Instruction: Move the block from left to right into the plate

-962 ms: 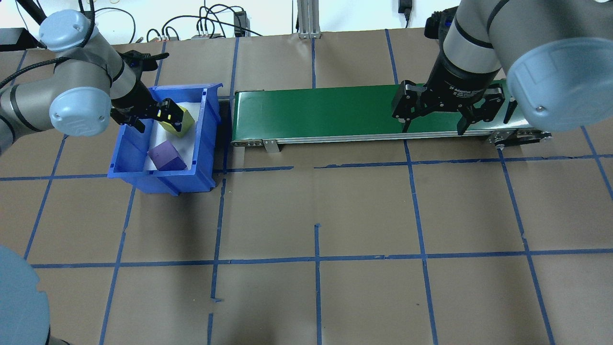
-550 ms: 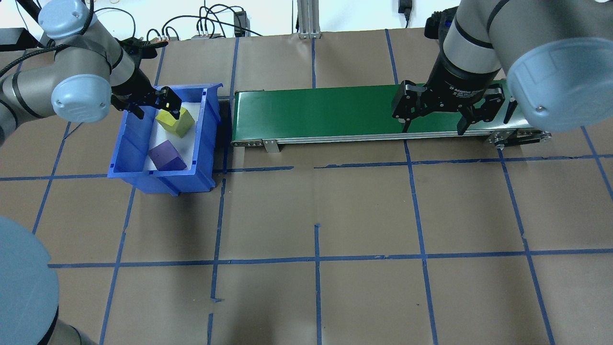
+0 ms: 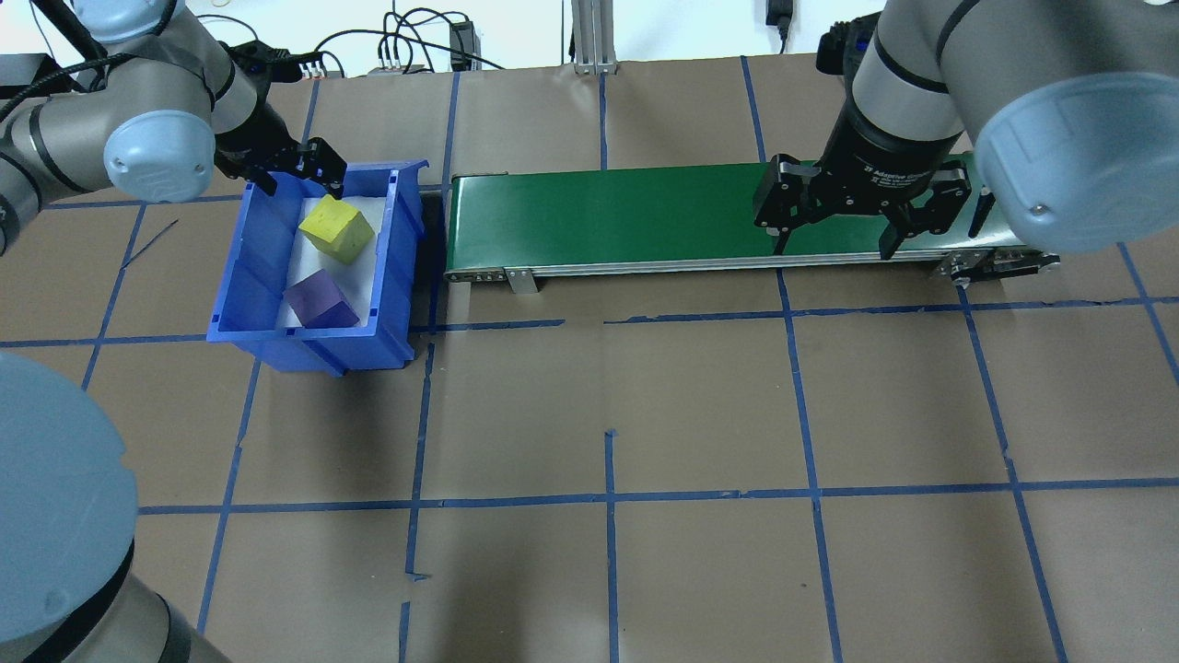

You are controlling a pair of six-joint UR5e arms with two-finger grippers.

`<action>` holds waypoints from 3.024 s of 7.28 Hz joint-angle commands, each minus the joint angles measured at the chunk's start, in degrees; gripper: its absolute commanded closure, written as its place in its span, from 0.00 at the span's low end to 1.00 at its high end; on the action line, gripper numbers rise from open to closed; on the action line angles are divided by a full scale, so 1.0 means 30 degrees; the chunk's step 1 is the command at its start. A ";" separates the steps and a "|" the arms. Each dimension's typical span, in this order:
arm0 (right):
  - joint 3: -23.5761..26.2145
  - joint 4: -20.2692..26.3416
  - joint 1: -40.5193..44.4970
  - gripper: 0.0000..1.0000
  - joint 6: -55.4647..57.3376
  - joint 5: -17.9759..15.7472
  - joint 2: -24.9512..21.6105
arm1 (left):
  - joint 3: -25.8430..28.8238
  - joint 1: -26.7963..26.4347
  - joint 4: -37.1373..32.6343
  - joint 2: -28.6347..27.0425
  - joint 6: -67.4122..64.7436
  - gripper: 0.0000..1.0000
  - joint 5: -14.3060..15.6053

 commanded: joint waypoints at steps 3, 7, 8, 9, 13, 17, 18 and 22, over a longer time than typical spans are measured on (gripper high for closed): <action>0.0000 -0.0045 0.0000 0.00 0.0000 0.0000 0.0000 | -0.0143 -0.0088 0.0192 -0.0707 0.5122 0.00 -0.0319; 0.0000 -0.0045 0.0000 0.00 0.0000 0.0000 0.0000 | -0.0872 -0.0322 -0.0131 -0.1000 0.5786 0.00 -0.0320; 0.0000 -0.0045 0.0000 0.00 0.0000 0.0000 0.0000 | -0.1458 -0.0323 -0.0015 -0.0971 0.6308 0.00 -0.0291; 0.0000 -0.0016 0.0000 0.00 0.0000 0.0000 0.0000 | -0.1638 -0.0323 0.0073 -0.0971 0.6690 0.04 -0.0145; 0.0000 0.0014 0.0000 0.00 0.0000 0.0000 0.0000 | -0.1288 -0.0293 0.0514 -0.0128 0.6520 0.62 0.0003; 0.0000 0.0014 0.0000 0.00 0.0000 0.0000 0.0000 | -0.1288 -0.2333 0.0425 0.4061 0.4034 0.62 -0.2534; 0.0000 0.0043 0.0000 0.00 0.0000 0.0000 0.0000 | -0.1259 -0.3185 0.0629 0.4068 0.2694 0.62 -0.3213; 0.0000 0.0043 0.0000 0.00 0.0000 -0.0029 0.0000 | -0.1669 -0.5591 0.4074 0.0973 0.1631 0.62 -0.3367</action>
